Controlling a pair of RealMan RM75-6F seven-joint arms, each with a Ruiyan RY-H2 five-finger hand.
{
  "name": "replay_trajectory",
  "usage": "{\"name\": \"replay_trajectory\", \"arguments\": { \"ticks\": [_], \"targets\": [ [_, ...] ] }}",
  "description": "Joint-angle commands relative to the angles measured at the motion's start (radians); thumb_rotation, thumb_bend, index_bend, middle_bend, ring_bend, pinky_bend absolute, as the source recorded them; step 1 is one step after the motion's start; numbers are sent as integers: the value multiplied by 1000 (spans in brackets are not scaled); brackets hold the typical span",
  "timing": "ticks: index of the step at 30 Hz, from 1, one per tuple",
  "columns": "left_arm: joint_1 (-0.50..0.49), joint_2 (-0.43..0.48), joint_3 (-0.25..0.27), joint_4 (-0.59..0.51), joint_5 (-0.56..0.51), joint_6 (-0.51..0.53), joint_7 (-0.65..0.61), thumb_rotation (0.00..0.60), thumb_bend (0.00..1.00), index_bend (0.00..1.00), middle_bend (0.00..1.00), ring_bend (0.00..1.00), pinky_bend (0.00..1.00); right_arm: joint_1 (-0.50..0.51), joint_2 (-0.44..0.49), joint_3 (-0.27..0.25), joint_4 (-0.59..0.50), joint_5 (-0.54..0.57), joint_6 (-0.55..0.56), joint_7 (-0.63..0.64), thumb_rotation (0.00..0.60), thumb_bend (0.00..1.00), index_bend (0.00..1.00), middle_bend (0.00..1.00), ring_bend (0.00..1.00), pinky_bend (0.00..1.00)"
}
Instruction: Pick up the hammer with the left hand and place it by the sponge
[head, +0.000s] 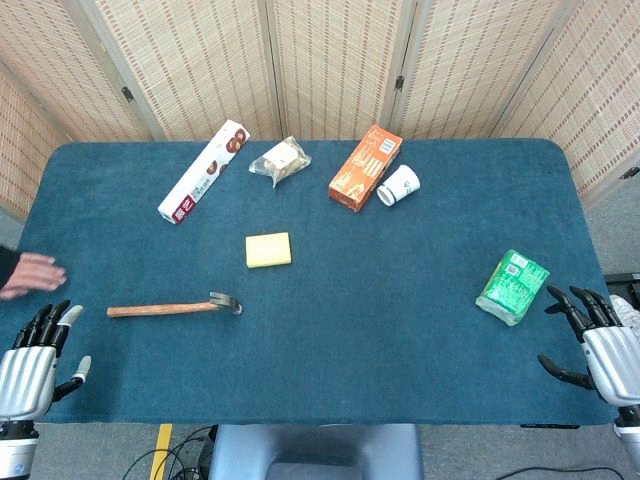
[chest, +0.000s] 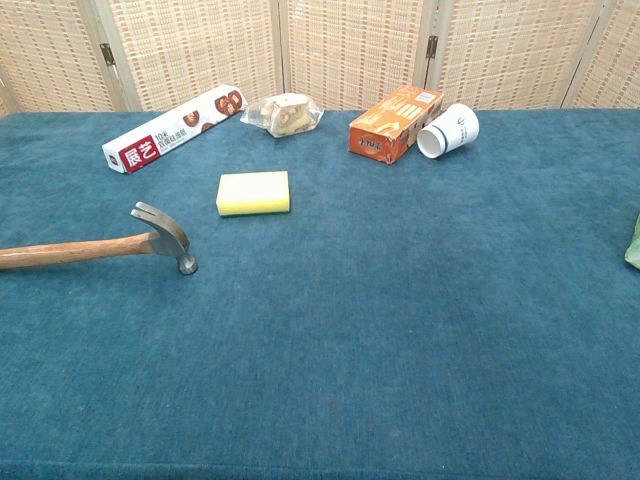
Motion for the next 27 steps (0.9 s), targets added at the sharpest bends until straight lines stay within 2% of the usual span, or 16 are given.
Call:
{"name": "replay_trajectory", "arguments": {
  "ticks": [1,9,15,20,27],
  "targets": [
    [-2,1,0,-2,-3,-4,6,600,399,150,104,76,202,1,0,0,-1,-1,-1,-2,600,119,77,316,103,121],
    [-11,4,-1,-5,-8,-21,13,600,399,158,104,76,202,-4,4,0,-2,-2,11,1,600,119,77,316,103,121],
    [-55,7,-20,-5,7,-64,-11,600,398,154,104,76,202,-6,12,3,-5,-11,26,1,600,119,77,316,103,121],
    [-136,6,-50,-25,-25,-179,5,600,352,126,104,76,202,-2,10,1,-5,-19,23,2,600,119,77,316,103,121],
    [-263,-29,-92,-41,-126,-357,112,600,322,96,104,62,202,-8,15,-1,-4,-23,35,6,600,119,77,316,103,121]
  ]
}}
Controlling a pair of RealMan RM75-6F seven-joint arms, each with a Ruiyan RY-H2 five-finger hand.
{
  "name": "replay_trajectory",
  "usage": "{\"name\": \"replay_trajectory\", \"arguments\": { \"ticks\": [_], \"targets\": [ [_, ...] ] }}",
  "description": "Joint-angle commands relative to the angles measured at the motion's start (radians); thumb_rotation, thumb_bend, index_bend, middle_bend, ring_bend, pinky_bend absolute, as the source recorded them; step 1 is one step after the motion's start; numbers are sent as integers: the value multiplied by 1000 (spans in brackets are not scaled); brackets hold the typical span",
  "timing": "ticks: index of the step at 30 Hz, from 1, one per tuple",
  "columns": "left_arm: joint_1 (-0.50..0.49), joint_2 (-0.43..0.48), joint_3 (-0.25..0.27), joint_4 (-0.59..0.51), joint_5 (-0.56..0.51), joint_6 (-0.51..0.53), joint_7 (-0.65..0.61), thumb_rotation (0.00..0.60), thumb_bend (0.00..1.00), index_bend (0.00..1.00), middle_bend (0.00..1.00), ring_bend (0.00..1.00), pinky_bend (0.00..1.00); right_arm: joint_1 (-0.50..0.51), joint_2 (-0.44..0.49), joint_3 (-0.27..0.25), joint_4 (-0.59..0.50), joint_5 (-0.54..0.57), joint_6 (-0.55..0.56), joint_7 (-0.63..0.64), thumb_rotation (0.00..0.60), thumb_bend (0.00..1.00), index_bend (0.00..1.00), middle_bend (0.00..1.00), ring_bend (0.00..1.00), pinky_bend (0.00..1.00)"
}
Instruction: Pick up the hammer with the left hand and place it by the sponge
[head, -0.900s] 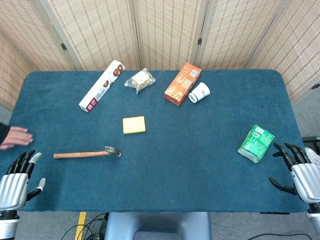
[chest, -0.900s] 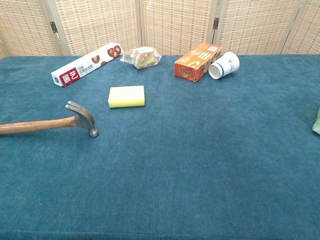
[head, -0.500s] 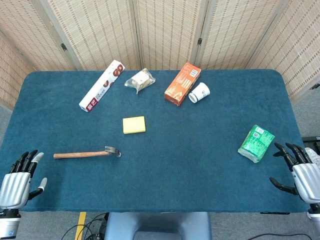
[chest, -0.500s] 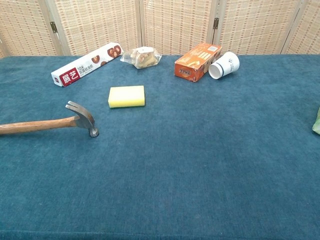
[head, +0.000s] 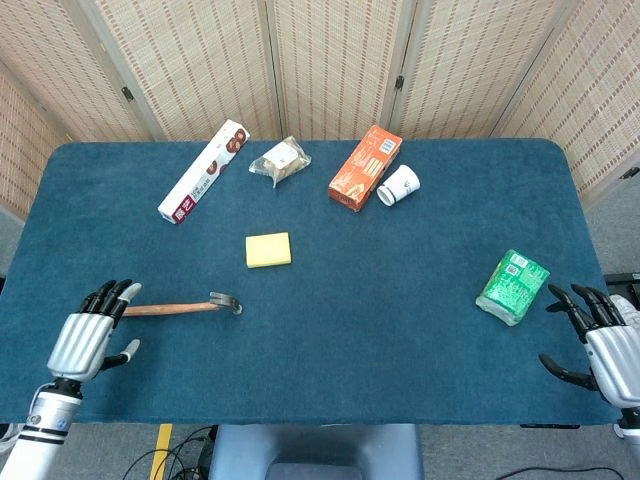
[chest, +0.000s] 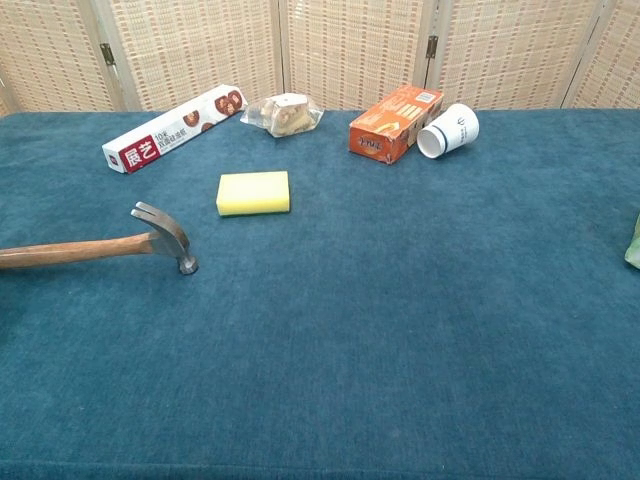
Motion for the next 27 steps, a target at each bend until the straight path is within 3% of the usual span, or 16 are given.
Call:
{"name": "replay_trajectory", "arguments": {
  "ticks": [1,10,15,19,27],
  "targets": [
    [-82,-31,-32,-7,-78,-101,70,600,322,92,104,56,202,-3,1,-1,2,1,3,3,600,119,77,316,103,121],
    [-215,-85,-56,6,-269,-283,136,600,322,71,104,37,202,-10,0,-1,13,10,9,14,600,119,77,316,103,121],
    [-270,-151,-57,54,-390,-303,219,600,322,81,104,38,202,-12,-1,-2,20,13,9,22,600,119,77,315,103,121],
    [-298,-204,-56,98,-452,-293,245,600,322,146,112,43,202,-14,-4,-2,26,17,9,27,600,119,77,316,103,121],
    [-331,-265,-36,161,-497,-289,248,600,321,265,263,120,201,-15,-8,-1,32,21,7,31,600,119,77,316,103,121]
  ]
}}
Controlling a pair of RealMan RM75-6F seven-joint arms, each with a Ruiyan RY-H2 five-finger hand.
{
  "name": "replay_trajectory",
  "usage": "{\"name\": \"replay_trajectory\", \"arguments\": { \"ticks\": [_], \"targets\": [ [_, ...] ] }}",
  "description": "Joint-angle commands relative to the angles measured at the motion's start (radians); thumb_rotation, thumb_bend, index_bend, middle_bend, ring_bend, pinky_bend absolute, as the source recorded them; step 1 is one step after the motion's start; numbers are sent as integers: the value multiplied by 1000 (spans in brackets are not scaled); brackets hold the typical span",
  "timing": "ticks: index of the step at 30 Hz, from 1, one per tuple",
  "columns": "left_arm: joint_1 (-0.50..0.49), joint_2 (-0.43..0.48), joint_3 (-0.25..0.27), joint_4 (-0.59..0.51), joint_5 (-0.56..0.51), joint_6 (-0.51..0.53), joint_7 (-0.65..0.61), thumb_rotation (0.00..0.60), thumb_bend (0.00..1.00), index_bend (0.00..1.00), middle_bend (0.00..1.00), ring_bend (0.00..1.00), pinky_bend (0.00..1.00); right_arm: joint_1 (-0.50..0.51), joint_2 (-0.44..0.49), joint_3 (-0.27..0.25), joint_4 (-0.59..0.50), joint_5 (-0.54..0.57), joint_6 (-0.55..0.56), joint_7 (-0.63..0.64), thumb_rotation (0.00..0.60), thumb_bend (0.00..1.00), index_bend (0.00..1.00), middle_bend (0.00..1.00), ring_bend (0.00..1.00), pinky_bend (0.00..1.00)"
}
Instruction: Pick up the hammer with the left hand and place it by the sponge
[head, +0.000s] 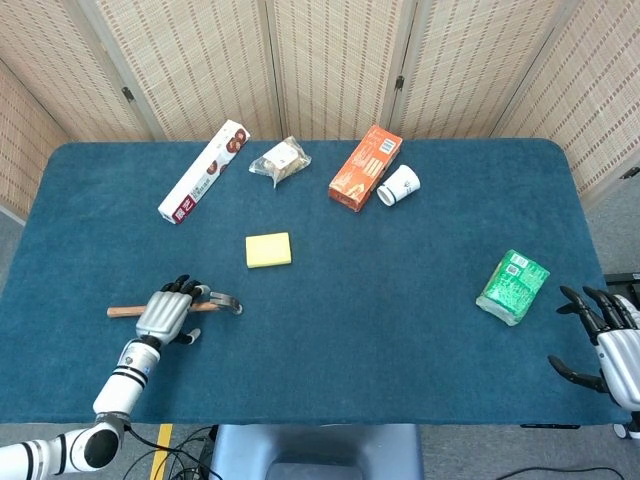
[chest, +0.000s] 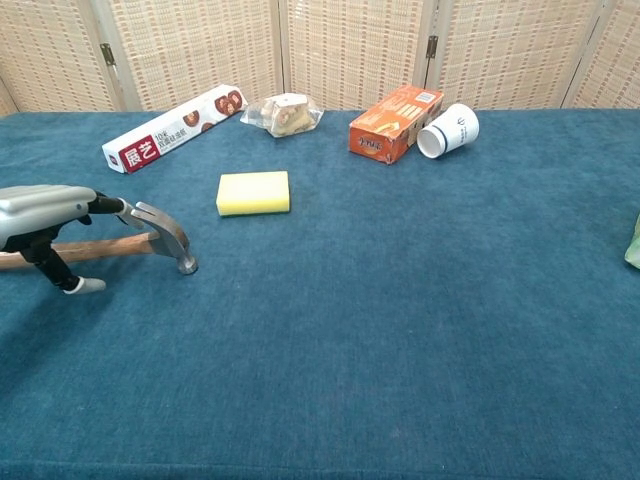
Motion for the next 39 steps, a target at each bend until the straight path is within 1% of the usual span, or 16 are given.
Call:
{"name": "replay_trajectory", "arguments": {
  "ticks": [1,5,13,16,22,33,39],
  "targets": [
    [-6,-17,9,15,0,13,-4,600,326,275,277,130,201,0,0,1,1,3,-2,0,600,119,77,316,103,121],
    [-8,-34,16,41,7,26,-22,600,367,302,316,157,202,3,0,1,-1,5,-9,-3,600,119,77,316,103,121],
    [-10,-62,21,90,13,41,-59,600,472,326,351,187,201,8,-1,3,-5,6,-16,-8,600,119,77,316,103,121],
    [-11,-63,26,94,14,41,-65,600,519,333,363,194,202,8,0,3,-5,8,-17,-8,600,119,77,317,103,121],
    [-13,-59,37,85,20,47,-64,600,581,343,378,206,201,8,0,4,-4,9,-19,-7,600,119,77,317,103,121],
    [-20,-53,50,64,23,56,-54,600,607,332,378,206,201,8,-1,5,-1,12,-18,-3,600,119,77,317,103,121],
    [-22,-57,53,69,23,60,-56,600,626,360,405,218,201,6,-1,4,-1,14,-19,-4,600,119,77,317,103,121]
  ]
}}
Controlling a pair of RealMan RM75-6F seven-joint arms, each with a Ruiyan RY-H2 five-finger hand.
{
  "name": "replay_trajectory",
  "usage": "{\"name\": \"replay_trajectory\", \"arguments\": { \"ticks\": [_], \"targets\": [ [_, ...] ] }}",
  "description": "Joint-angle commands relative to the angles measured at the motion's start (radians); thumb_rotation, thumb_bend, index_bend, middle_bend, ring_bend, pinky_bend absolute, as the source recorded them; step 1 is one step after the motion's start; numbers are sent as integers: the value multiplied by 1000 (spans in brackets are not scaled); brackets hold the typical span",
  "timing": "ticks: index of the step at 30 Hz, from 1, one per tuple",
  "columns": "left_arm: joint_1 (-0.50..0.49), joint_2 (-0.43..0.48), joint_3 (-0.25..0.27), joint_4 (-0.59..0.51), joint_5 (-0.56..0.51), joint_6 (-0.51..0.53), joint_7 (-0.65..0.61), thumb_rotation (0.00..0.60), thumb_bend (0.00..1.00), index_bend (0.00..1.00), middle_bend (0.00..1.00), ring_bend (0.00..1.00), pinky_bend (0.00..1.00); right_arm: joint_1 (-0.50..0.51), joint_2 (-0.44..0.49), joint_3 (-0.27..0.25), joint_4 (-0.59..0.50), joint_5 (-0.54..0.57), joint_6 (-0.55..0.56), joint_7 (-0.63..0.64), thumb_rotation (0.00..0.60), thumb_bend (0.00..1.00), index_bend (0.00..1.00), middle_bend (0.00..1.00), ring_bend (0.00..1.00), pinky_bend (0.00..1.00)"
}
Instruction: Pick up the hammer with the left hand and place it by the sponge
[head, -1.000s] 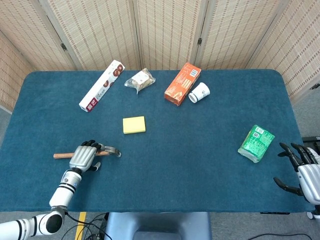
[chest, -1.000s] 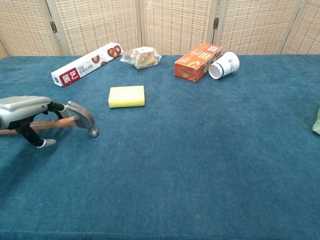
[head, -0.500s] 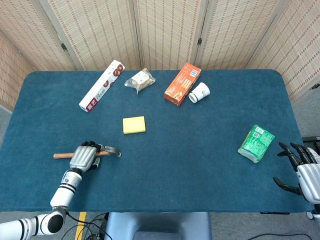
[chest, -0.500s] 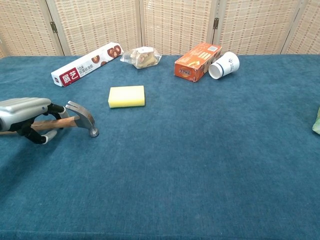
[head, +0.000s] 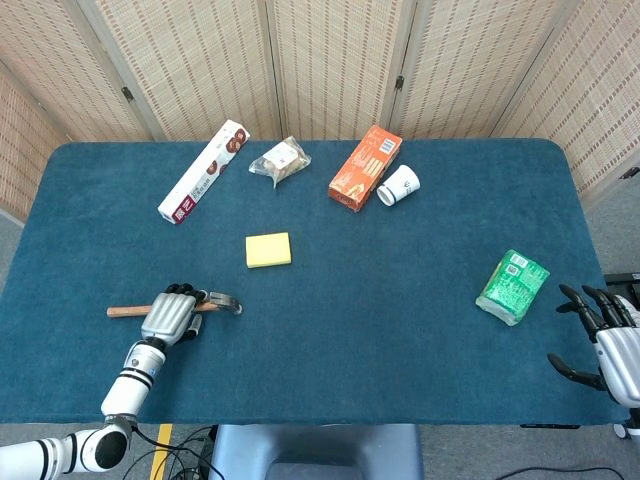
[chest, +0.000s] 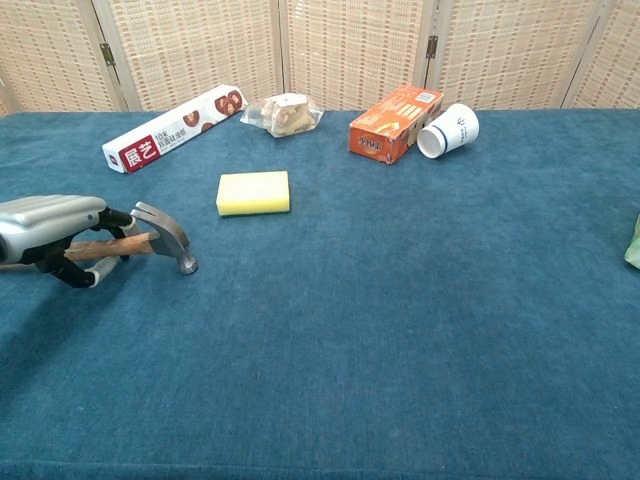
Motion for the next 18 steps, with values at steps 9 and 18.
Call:
{"name": "replay_trajectory", "arguments": {
  "ticks": [9,18],
  "targets": [
    [1,-3,5,10,1,6,-10,600,628,419,481,281,201,0,0,0,-3,0,-1,-4,600,118,77,317,103,121],
    [4,-1,7,18,7,7,-27,600,628,458,531,344,222,-3,2,0,-10,-2,4,-9,600,119,77,317,103,121]
  ]
}}
